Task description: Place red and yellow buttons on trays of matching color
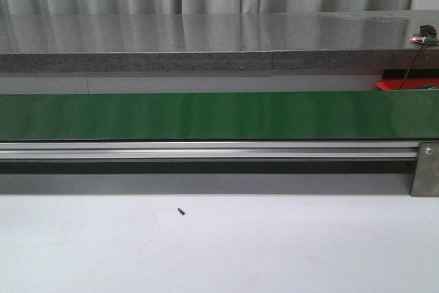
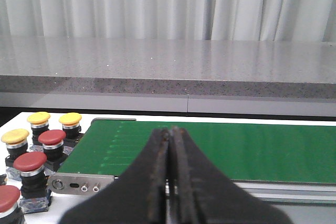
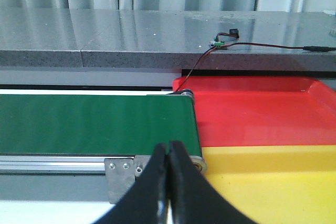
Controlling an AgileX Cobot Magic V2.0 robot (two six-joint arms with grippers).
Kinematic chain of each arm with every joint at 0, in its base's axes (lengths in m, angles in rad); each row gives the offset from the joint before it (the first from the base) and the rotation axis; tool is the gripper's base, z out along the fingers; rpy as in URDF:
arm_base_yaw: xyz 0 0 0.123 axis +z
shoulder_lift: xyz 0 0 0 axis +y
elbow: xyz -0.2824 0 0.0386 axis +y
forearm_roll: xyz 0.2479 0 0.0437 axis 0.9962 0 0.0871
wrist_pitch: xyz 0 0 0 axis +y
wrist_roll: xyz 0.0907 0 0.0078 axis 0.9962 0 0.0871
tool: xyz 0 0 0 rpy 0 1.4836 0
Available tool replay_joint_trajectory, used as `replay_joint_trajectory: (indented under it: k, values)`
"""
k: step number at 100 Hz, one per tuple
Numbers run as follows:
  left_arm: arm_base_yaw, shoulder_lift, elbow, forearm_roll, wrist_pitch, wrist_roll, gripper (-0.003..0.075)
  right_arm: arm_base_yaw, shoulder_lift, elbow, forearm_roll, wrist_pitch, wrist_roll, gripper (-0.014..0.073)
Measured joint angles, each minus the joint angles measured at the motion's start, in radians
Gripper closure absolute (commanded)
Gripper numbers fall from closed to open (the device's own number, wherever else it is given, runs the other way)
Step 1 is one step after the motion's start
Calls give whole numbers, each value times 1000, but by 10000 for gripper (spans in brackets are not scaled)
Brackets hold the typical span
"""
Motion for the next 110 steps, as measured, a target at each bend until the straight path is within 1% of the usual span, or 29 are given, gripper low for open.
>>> replay_joint_trajectory:
  k: [97,110]
  values:
    - [0,0,0,0,0,0,740,0,0,0,0,0,0,660]
    - [0,0,0,0,-35,0,740,0,0,0,0,0,0,660]
